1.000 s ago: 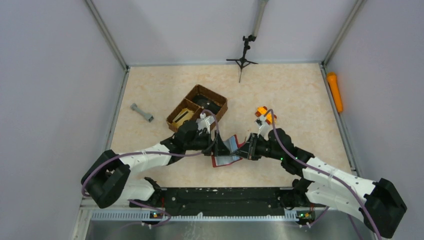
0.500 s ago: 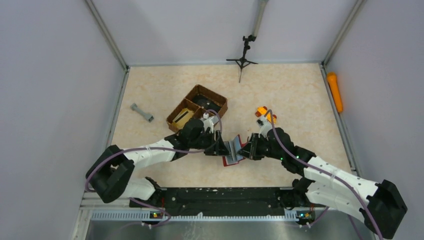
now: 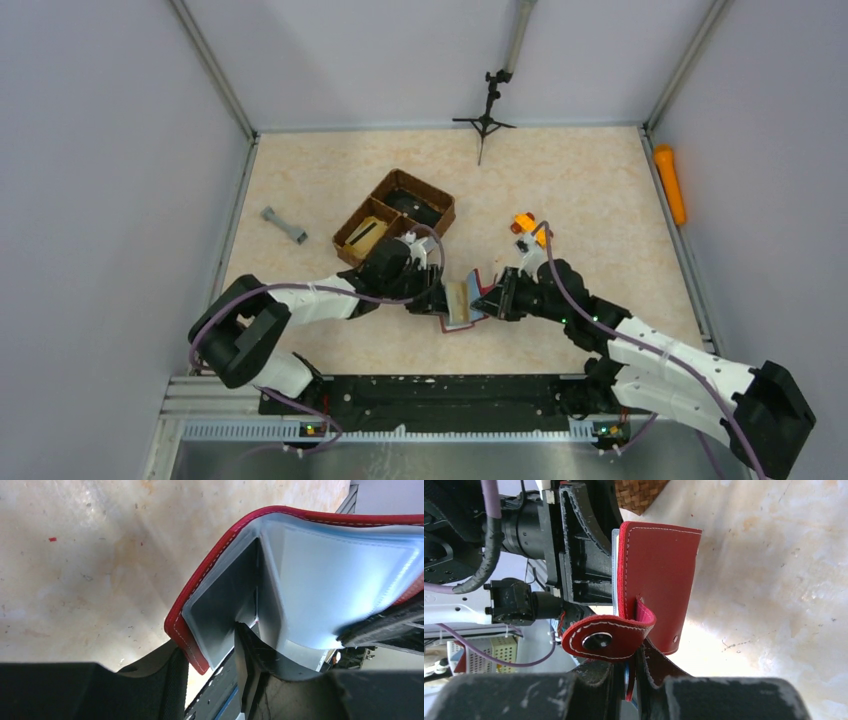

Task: Take the credit cards out of the card holder
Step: Remove the credit card from the card holder.

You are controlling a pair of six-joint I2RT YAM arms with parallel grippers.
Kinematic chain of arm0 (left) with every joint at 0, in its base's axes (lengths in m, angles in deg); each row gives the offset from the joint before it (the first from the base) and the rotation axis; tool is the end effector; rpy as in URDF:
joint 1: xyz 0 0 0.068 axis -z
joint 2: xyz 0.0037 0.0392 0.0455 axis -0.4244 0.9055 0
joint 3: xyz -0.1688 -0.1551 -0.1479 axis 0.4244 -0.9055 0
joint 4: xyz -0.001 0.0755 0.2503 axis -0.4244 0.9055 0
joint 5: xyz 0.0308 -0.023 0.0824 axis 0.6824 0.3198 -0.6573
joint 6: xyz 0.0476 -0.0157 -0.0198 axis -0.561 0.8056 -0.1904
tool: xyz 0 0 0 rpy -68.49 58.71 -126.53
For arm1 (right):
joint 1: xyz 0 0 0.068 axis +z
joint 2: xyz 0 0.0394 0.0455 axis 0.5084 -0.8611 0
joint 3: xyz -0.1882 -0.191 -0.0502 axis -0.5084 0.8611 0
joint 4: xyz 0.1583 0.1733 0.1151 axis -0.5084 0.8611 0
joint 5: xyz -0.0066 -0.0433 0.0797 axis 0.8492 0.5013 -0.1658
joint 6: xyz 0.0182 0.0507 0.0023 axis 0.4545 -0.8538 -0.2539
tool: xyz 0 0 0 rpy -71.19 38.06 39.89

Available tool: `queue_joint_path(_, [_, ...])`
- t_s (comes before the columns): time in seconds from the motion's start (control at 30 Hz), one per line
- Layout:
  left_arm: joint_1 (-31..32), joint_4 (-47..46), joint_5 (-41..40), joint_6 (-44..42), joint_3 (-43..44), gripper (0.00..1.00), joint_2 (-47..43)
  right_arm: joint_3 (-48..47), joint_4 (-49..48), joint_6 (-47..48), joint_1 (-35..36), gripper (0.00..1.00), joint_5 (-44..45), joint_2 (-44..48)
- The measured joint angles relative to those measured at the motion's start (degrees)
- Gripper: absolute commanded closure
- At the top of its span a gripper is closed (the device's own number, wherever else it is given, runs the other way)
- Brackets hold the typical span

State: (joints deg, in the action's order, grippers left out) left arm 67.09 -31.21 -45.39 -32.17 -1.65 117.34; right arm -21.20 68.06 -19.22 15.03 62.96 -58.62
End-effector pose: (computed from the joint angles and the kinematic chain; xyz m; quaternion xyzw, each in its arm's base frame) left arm 0.1922 -0.1968 0.1613 0.0864 0.8743 -0.4564 0.1407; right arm 0.1269 0.1402 0.2177 -0.0321 0.8401 0.4528 0.2971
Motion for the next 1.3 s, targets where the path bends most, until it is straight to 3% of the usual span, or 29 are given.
queue_joint_path(0.13, [-0.2,-1.5,0.8,0.4,-1.5,0.77,0.6,4.0,-3.6,-2.5,0.0,1.0,-0.6,-0.9])
queue_joint_path(0.33, [-0.7,-1.4,0.7,0.0,-2.5,0.98,-2.1,6.9,-4.7,-3.9,0.0,0.55,1.6,-0.8])
queue_joint_path(0.47, [-0.9,5.5,-0.5,-2.5,-0.3,1.0,-2.8,7.3,-4.0,-3.0,0.0,0.38,4.3,-1.8])
queue_joint_path(0.53, [-0.9,9.1,-1.2,-3.9,1.2,1.0,-2.8,7.3,-3.7,-2.3,0.0,0.34,5.4,-3.2])
queue_joint_path(0.73, [0.4,19.2,-4.3,-8.0,7.0,1.0,-1.2,8.6,-4.9,-1.0,0.0,0.3,5.3,-7.7])
queue_joint_path(0.93, [5.3,31.5,-11.6,-10.8,17.7,1.0,5.4,10.0,-10.6,-1.2,0.0,0.56,3.7,-13.7])
queue_joint_path(1.03, [8.6,37.7,-16.2,-11.7,25.0,1.0,10.1,10.1,-14.2,-1.7,0.0,0.64,3.0,-17.0])
queue_joint_path(1.17, [12.0,44.0,-21.9,-12.8,31.4,1.0,13.8,10.1,-17.2,-2.2,0.0,0.62,2.7,-19.5])
queue_joint_path(1.3, [11.7,44.3,-23.4,-13.1,30.7,1.0,13.6,10.1,-12.3,-1.6,0.2,0.51,4.9,-15.6])
